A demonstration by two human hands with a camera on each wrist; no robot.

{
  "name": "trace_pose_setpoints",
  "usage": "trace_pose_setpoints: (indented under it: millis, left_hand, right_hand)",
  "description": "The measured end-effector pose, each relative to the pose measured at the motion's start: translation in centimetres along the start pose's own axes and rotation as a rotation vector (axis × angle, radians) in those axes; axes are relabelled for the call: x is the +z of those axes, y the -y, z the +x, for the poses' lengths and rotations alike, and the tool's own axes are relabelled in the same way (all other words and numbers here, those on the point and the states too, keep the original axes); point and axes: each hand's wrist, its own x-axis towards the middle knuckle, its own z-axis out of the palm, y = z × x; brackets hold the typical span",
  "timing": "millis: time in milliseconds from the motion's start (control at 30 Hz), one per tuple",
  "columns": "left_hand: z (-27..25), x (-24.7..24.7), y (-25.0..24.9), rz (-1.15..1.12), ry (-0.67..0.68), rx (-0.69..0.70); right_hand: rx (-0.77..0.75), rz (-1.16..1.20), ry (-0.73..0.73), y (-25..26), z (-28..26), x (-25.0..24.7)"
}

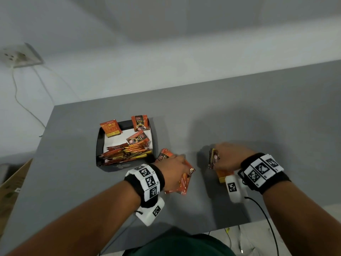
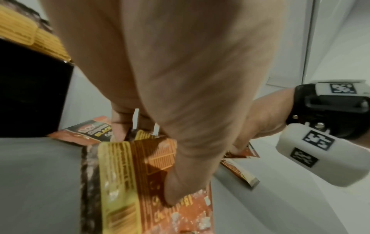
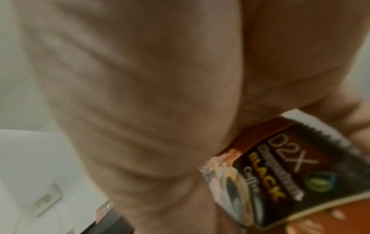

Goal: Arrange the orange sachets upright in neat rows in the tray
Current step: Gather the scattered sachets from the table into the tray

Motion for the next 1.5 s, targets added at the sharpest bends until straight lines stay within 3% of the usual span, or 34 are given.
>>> trace_pose_setpoints:
  millis: [167, 267, 500, 733, 900, 1067, 1167, 1300, 1400, 1500]
  left_hand:
    - [0.0, -0.1, 0.1, -0.105, -0.072, 0.02]
    - [-0.2, -0.5, 0.2, -0.22, -0.108, 0.004]
    - [-0.4, -2.0, 1.3, -0.357, -0.265, -0.113]
    - [-0.4, -1.5, 1.4, -0.195, -0.211, -0.223]
    - [0.0, -0.8, 0.9, -0.084, -0.133, -0.226]
    - [0.0, -0.9, 1.0, -0.045, -0.19, -0.207]
    - [-0.4, -1.3, 1.0, -0.169, -0.231, -0.188]
    - [-1.7, -2.6, 1.3, -0.369, -0.341, -0.18]
    - [-2.7, -4.1, 2.0, -0.453, -0.483, -0.208]
    - [-3.7, -5.7, 3.2, -0.44, -0.577, -0.249]
  right_hand:
    - [0.204, -0.177, -0.029, -0.4, 0.4, 3.7]
    - [0.216, -0.18, 0.001, -0.8, 1.1, 4.9]
    - [0.274, -0.13, -0.134, -0.7, 1.4, 6.0]
    - [0.361, 0.008, -0.193, -0.4, 0.8, 5.7]
    - [0.296, 0.094, -0.2, 0.2, -0.1, 5.4]
    - [0.12, 0.351, -0.261, 1.9, -1.5, 4.9]
    - [0.033, 0.583, -0.263, 2.9, -2.2, 4.7]
    - [0.029, 0.777, -0.273, 3.0, -1.7, 4.7]
    - [-0.03, 0.719, -0.267, 4.3, -0.8, 4.7]
    - [-0.063, 0.514, -0.276, 6.3, 0.8, 5.0]
